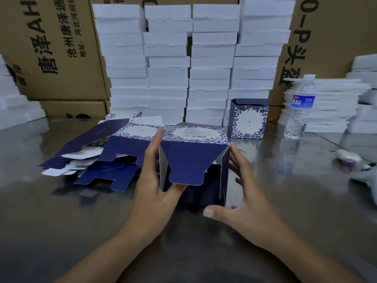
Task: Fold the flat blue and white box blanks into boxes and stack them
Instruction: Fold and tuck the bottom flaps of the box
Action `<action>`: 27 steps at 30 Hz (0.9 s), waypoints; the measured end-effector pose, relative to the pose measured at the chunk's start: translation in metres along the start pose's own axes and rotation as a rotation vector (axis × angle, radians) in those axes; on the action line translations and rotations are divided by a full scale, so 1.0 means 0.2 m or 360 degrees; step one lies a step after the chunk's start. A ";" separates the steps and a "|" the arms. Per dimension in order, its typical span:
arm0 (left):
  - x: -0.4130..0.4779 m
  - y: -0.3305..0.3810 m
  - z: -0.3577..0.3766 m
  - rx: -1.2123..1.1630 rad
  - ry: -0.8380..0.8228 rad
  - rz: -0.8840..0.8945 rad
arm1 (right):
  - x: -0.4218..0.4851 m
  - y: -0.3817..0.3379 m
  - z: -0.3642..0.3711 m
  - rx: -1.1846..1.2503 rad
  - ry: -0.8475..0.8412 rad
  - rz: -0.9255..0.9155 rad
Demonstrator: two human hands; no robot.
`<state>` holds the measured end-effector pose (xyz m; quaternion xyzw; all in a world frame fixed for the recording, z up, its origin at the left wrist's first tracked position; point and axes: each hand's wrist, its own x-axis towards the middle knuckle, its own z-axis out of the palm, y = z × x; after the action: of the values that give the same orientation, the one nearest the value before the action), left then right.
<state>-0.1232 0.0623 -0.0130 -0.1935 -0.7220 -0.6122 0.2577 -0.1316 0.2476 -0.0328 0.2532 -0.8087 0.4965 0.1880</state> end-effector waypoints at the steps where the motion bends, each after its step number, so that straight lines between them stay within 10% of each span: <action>1: 0.00 0.00 0.00 -0.0053 -0.0007 0.0005 | 0.00 0.00 0.00 0.0051 -0.0030 0.0004; 15: 0.00 -0.02 0.00 -0.0234 -0.0023 -0.0111 | 0.04 0.02 0.00 0.0457 0.0612 0.0107; 27: -0.02 -0.01 0.02 -0.0208 -0.0070 -0.0092 | 0.03 0.04 -0.04 -0.0548 0.0388 0.0021</action>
<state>-0.1222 0.0649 -0.0180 -0.2023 -0.6912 -0.6610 0.2109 -0.1397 0.2559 -0.0318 0.1500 -0.8546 0.3791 0.3216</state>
